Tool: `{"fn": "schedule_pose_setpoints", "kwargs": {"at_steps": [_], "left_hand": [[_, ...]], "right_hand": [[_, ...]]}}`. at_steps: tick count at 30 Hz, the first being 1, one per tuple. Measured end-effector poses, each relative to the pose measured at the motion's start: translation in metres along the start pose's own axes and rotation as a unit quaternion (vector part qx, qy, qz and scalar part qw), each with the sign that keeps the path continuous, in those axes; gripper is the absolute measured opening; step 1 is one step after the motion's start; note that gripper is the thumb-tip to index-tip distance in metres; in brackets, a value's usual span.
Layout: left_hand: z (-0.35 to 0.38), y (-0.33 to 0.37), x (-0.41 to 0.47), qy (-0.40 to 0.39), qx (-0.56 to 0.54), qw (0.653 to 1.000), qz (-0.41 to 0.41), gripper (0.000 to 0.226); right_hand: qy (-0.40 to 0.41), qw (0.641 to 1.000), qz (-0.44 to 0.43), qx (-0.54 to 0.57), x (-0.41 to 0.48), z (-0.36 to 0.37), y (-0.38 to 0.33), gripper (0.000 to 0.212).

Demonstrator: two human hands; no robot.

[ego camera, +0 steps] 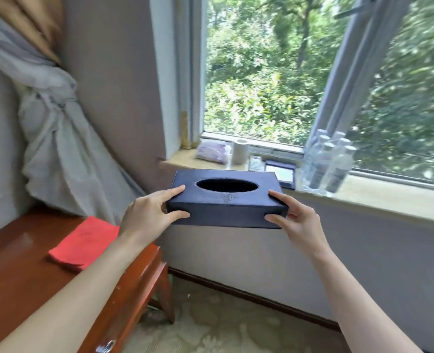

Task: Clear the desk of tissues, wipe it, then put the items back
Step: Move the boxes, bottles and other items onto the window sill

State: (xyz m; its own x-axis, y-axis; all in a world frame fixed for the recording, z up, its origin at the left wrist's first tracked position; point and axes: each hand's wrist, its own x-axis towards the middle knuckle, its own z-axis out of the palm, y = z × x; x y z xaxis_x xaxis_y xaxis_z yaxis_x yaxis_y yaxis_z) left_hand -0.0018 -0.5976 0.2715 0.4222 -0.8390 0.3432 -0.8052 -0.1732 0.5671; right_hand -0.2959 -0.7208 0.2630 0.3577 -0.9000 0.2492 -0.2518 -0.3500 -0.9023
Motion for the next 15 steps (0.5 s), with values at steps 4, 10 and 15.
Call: {"fn": "schedule_pose_setpoints", "kwargs": {"at_steps": [4, 10, 15], "left_hand": [[0.064, 0.058, 0.031, -0.024, -0.029, 0.998, 0.058, 0.063], [0.157, 0.151, 0.062, -0.077, -0.062, 0.986, 0.131, 0.062], [0.218, 0.216, 0.075, -0.132, -0.094, 0.971, 0.173, 0.062]], "right_hand": [[0.055, 0.998, 0.021, -0.015, 0.002, -0.075, 0.027, 0.052], [0.126, 0.99, 0.049, -0.031, -0.007, -0.185, 0.07, 0.049], [0.179, 0.978, 0.082, -0.066, -0.019, -0.258, 0.096, 0.051]]}}
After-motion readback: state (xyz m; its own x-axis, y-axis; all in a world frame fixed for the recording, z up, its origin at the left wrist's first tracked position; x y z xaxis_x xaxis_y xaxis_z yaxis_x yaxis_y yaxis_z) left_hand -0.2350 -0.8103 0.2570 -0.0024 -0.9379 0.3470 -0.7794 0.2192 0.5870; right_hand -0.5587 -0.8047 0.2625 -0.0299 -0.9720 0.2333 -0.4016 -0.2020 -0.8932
